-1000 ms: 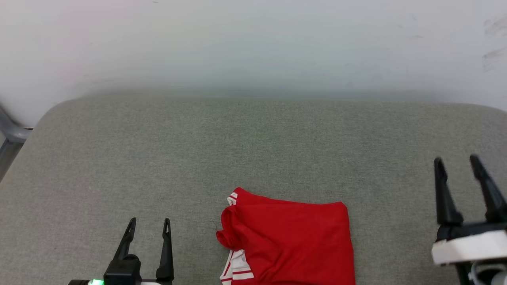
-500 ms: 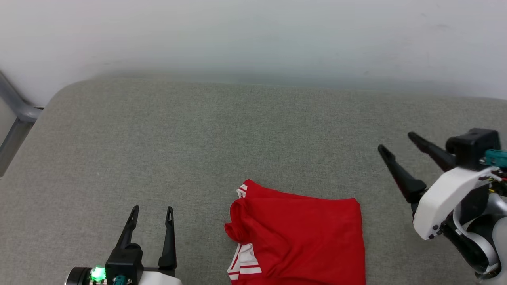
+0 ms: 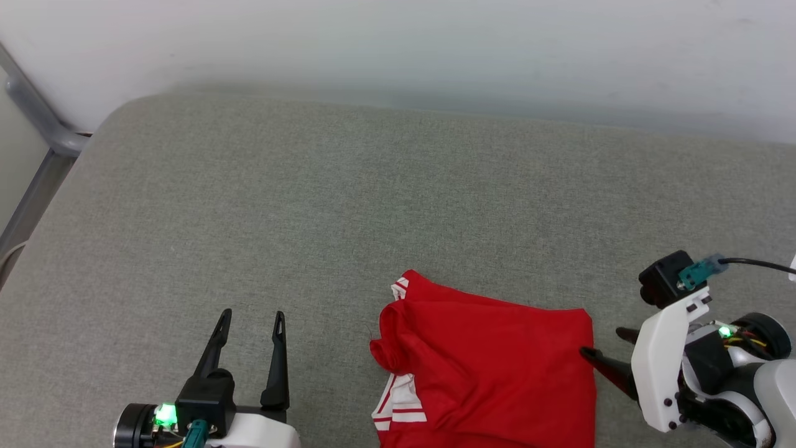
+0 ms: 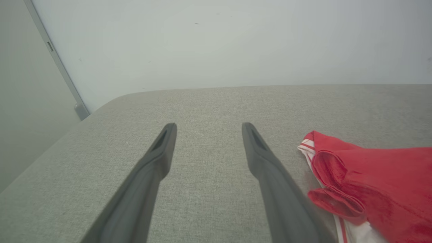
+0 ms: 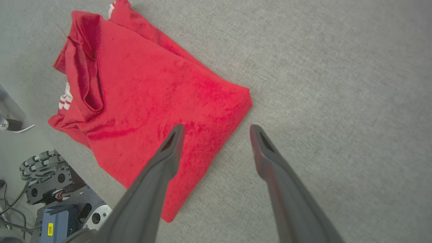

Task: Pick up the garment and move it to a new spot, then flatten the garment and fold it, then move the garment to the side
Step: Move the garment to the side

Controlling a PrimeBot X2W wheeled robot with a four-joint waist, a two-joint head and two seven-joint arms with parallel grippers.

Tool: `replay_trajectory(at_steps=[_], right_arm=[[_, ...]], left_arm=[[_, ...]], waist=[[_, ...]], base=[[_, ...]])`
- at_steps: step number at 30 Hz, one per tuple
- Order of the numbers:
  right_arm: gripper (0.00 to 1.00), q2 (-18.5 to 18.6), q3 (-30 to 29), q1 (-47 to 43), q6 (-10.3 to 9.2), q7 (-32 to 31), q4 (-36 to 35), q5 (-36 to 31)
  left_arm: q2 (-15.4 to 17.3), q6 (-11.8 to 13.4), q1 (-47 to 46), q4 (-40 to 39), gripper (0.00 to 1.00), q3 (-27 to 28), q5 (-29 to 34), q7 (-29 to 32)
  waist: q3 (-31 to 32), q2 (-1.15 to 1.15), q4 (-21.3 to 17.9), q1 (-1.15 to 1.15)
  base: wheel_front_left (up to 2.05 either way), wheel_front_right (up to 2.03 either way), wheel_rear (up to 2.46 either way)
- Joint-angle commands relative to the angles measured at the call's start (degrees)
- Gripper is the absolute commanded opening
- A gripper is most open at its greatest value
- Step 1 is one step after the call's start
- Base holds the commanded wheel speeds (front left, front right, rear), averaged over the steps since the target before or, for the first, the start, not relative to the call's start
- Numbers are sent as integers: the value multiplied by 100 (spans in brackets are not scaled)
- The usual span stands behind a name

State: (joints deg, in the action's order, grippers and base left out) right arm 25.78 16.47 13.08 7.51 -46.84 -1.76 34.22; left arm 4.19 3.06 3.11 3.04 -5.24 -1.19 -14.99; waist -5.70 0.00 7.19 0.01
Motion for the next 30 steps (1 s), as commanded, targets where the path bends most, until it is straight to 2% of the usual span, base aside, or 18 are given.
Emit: replay_trajectory(at_steps=[1,5,11,19,23,24,25,30], right_arm=[[100,47,59,-91,-5,-113,49,81],[100,61,174,-163,-5,-281,200,97],[100,-128,298,-182,-5,-256,618,110],[100,-235,801,-613,-4,-270,1327,110],[100,-280,972,-659,-2,-113,1421,182],[89,-269,1042,-641,6,-72,1399,203],[0,-252,1077,-606,5,16,1369,215],[0,-47,1144,-186,-5,609,1138,193]], left_arm=[[-21,-9,-100,-8,100,-15,-22,-26],[-35,-7,-152,-10,100,-35,-39,-26],[-58,-30,-299,-9,100,-81,-44,-26],[-79,-47,-445,26,100,-59,-68,-26],[-85,-53,-467,46,100,-41,-73,-26],[-87,-57,-475,53,100,-36,-73,-26],[-88,-58,-482,60,100,-31,-73,-26],[-95,-66,-449,85,100,12,-46,-26]], waist=[[-73,0,69,-1],[-215,0,165,-1],[-473,0,283,-1],[-654,0,378,-1],[-677,0,370,-1],[-679,0,366,-1],[-678,0,360,-1],[-597,0,299,-1]], base=[[0,0,0],[0,0,0],[0,0,0],[0,0,0],[0,0,0],[0,0,0],[0,0,0],[0,0,0]])
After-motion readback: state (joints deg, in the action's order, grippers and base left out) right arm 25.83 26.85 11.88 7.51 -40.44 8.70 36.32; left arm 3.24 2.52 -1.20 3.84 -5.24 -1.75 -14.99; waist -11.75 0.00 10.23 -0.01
